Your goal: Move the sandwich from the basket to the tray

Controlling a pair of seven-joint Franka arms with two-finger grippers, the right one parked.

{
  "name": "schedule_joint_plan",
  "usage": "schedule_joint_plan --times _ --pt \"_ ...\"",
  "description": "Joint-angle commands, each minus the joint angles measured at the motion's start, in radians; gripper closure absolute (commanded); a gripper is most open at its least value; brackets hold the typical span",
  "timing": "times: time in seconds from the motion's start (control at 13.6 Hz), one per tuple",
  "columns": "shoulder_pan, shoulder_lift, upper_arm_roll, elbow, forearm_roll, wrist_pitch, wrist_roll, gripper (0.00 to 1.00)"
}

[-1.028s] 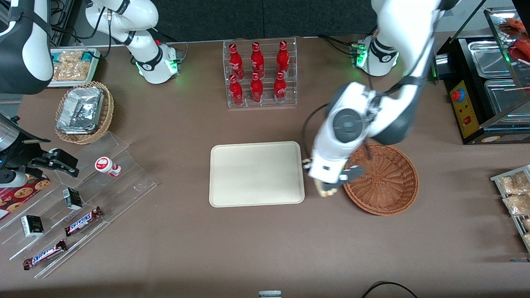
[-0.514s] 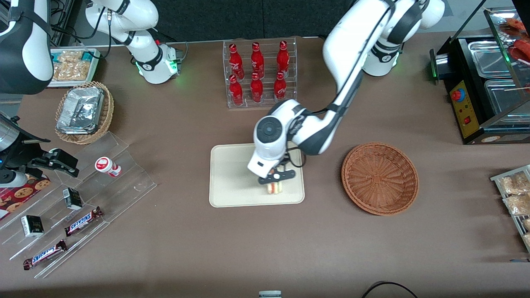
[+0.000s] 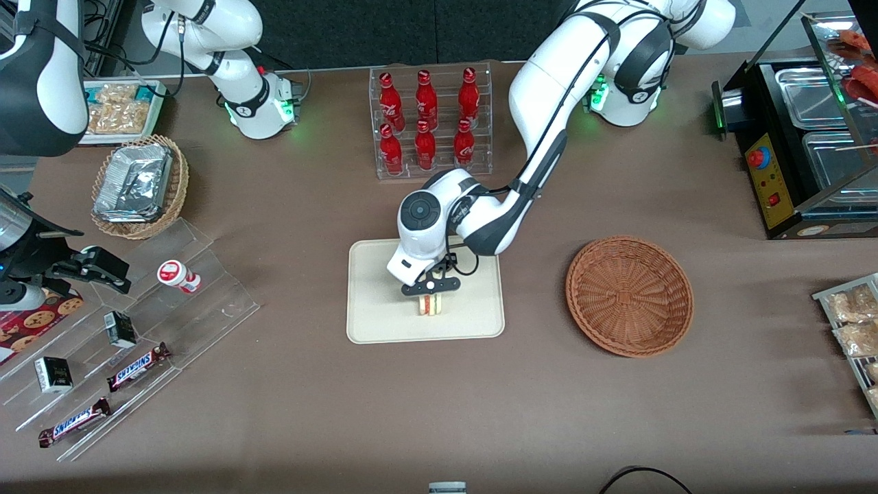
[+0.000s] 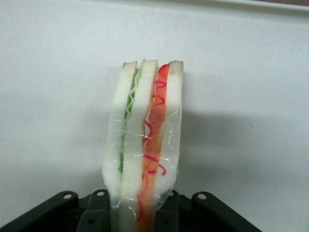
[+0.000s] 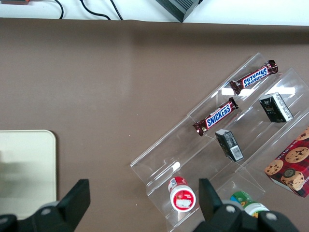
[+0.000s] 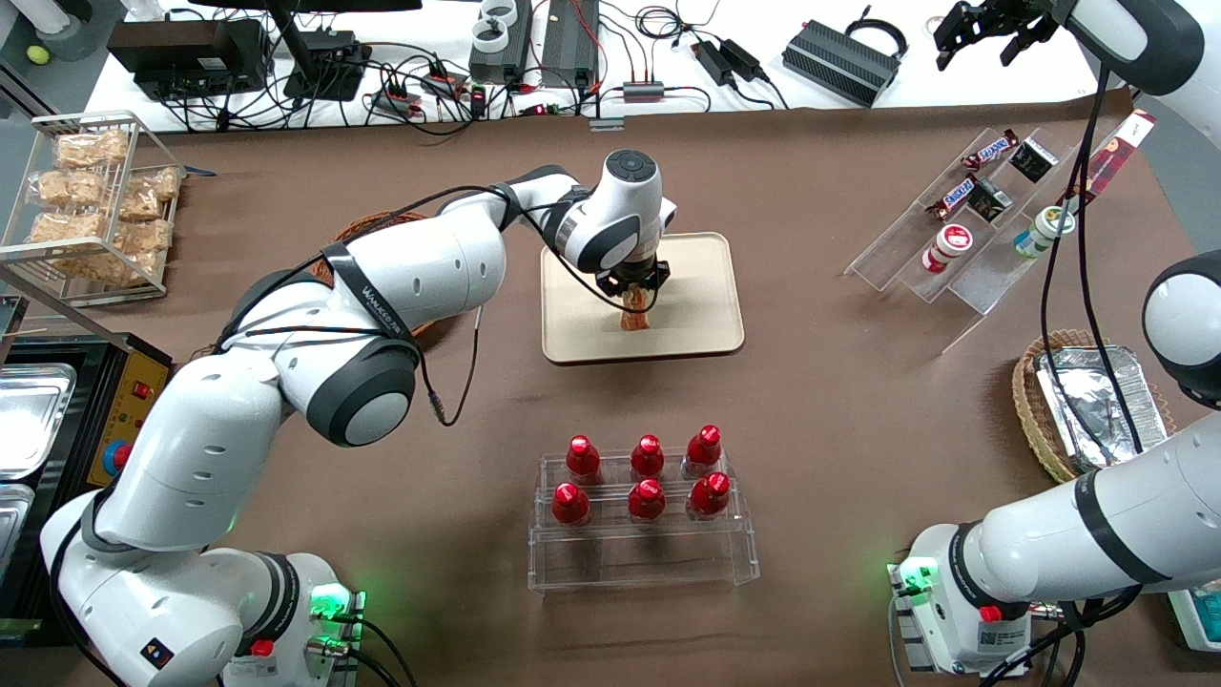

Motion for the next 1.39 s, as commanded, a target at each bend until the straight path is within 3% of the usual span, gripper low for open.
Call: schedule_joint_plan --times 0.0,0.29,0.44,0.59,0.73,1.32 --pt "-0.009 0.007 0.001 0.035 0.003 -0.015 -0.007 0.00" --pt "0.032 -0.068 0.006 0.098 0.005 -0.140 0.011 0.00" --pt "0.106 -0.163 0.004 0.087 -0.003 -0.250 0.124 0.00" --pt "0.205 -0.247 0.004 0.060 -0.091 -0.367 0.311 0.00" --pt "0.311 -0.370 0.006 -0.072 -0.141 -0.378 0.470 0.00" --pt "0.730 -0.771 0.007 -0.525 -0.144 -0.346 0.930 0.00"
